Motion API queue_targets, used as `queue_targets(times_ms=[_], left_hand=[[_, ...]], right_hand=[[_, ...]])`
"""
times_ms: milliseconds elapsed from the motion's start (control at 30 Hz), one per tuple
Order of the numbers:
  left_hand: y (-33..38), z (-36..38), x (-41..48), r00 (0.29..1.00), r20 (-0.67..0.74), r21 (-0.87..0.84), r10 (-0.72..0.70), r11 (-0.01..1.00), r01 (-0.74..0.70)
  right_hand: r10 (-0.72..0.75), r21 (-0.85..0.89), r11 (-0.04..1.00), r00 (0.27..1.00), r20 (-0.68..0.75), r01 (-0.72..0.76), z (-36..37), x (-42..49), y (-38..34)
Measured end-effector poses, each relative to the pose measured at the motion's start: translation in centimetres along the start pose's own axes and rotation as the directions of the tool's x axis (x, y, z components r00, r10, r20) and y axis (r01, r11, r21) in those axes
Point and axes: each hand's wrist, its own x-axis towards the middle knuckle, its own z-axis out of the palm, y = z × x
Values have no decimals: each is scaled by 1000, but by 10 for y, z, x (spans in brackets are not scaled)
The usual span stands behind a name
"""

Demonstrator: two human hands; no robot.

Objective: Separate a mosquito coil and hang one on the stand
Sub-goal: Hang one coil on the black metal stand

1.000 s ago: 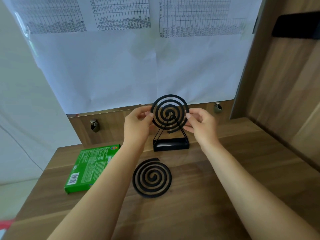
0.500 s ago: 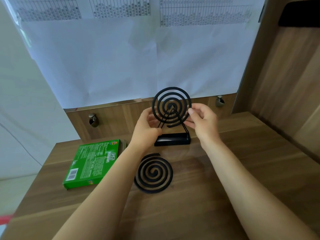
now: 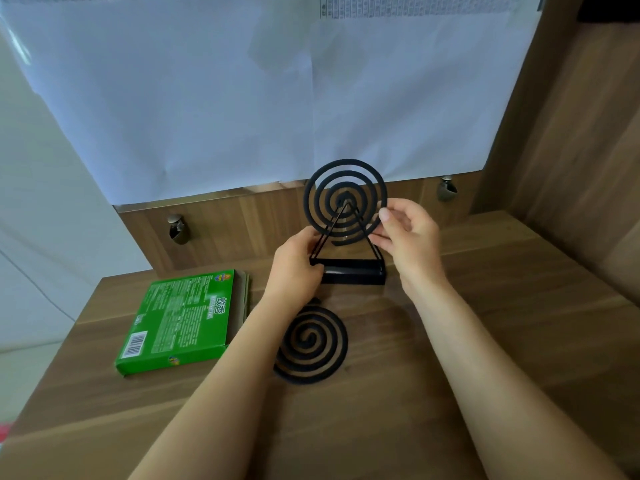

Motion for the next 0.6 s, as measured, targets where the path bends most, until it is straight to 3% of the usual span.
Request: queue_targets(times_ms=[200, 400, 600], left_hand=[[-4, 0, 1, 999, -4, 2, 34, 999, -34], [-5, -20, 8, 984, 175, -19, 30, 999, -28], [-9, -29, 11, 958, 287, 86, 28, 995, -55]], right_hand=[[-27, -18, 999, 1000, 10, 27, -5, 2, -1], [-33, -28, 999, 999, 4, 33, -7, 1, -1], [-56, -25, 998, 998, 10, 56, -8, 0, -2]])
